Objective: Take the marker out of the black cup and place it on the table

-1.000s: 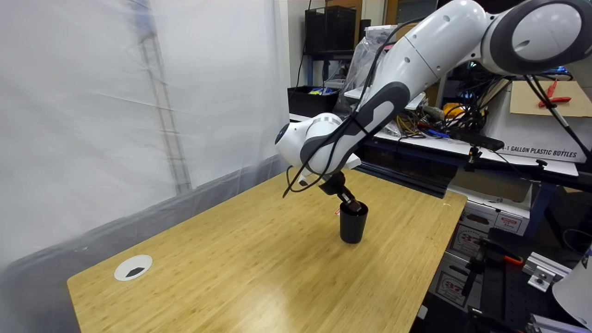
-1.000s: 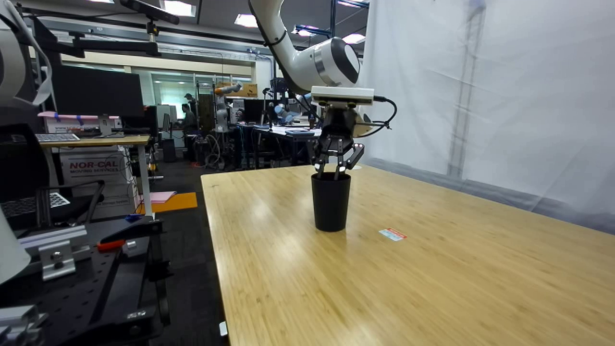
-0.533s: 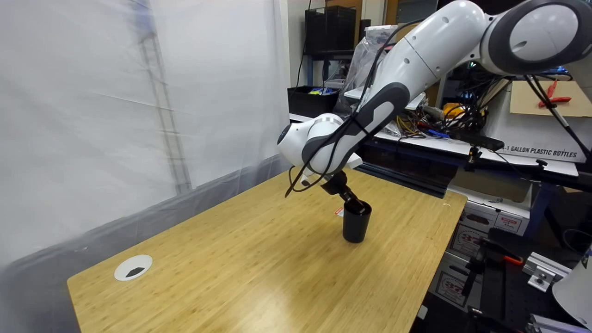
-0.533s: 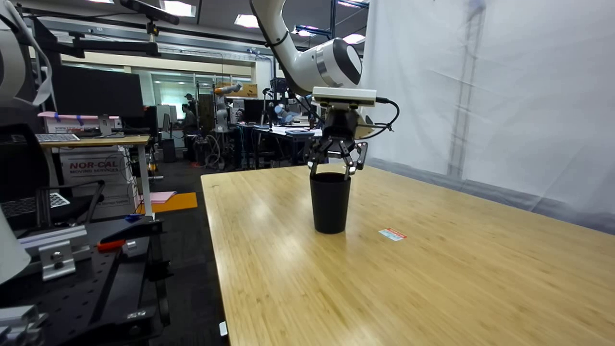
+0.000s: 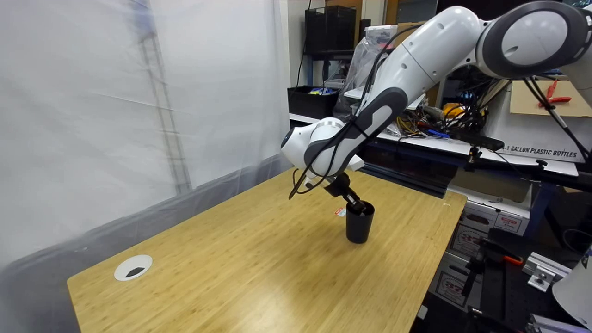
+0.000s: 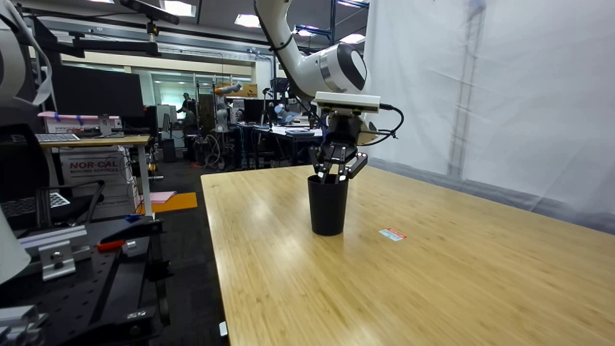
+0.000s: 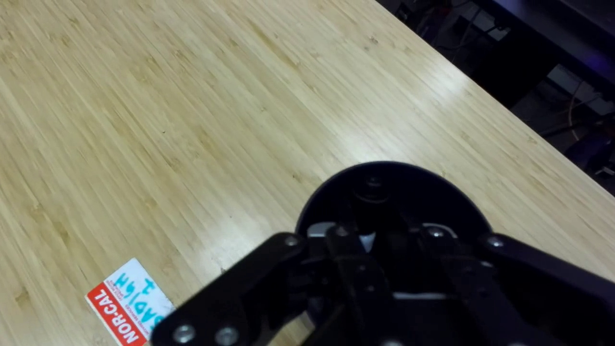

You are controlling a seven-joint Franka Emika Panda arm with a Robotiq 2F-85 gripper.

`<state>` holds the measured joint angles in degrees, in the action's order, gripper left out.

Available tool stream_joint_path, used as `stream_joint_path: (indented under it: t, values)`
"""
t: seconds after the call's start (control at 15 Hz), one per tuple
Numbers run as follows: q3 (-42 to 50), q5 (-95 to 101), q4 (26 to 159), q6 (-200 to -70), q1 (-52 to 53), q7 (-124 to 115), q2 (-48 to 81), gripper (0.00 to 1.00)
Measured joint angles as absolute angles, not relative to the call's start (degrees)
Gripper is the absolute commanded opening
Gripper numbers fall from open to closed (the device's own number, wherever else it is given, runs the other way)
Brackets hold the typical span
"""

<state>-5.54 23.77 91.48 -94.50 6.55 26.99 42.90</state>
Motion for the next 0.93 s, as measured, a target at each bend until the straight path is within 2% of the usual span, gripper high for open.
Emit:
stream_joint_path:
  t: [0.07,0.93]
  values:
    - [-5.5,23.8,91.5,-94.5,6.6,27.0,42.9,0.05]
    - [-5.4,23.8,88.0,-90.5,6.6,24.7,39.0,0.05]
